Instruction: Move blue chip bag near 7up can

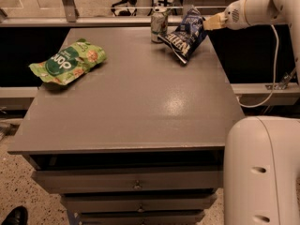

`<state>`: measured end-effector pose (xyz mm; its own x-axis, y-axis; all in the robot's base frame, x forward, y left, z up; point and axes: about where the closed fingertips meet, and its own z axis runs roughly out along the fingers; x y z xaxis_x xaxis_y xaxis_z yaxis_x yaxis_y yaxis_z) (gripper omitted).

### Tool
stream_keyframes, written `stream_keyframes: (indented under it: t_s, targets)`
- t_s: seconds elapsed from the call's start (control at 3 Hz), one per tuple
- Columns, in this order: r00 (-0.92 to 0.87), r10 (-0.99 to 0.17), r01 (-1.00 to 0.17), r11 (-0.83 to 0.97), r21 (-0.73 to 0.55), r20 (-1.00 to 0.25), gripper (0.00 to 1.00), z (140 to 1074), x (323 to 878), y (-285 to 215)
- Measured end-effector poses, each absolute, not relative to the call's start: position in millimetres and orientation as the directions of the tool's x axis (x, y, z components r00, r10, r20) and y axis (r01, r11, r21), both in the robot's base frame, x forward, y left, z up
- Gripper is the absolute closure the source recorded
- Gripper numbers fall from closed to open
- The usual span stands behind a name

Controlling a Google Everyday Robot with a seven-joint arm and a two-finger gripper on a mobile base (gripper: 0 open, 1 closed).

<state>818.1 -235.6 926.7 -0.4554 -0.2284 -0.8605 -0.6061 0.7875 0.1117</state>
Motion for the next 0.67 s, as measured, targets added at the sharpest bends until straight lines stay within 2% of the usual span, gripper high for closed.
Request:
stream_keyframes:
  t_s: [0.33, 0.67]
  targets:
    - [-0.461, -0.247, -0.627, 0.771, 0.116, -0.853, 0.36, 924, 820, -221]
    - [-0.458, -0.254, -0.656, 0.744, 0.131, -0.852, 0.04, 923, 818, -207]
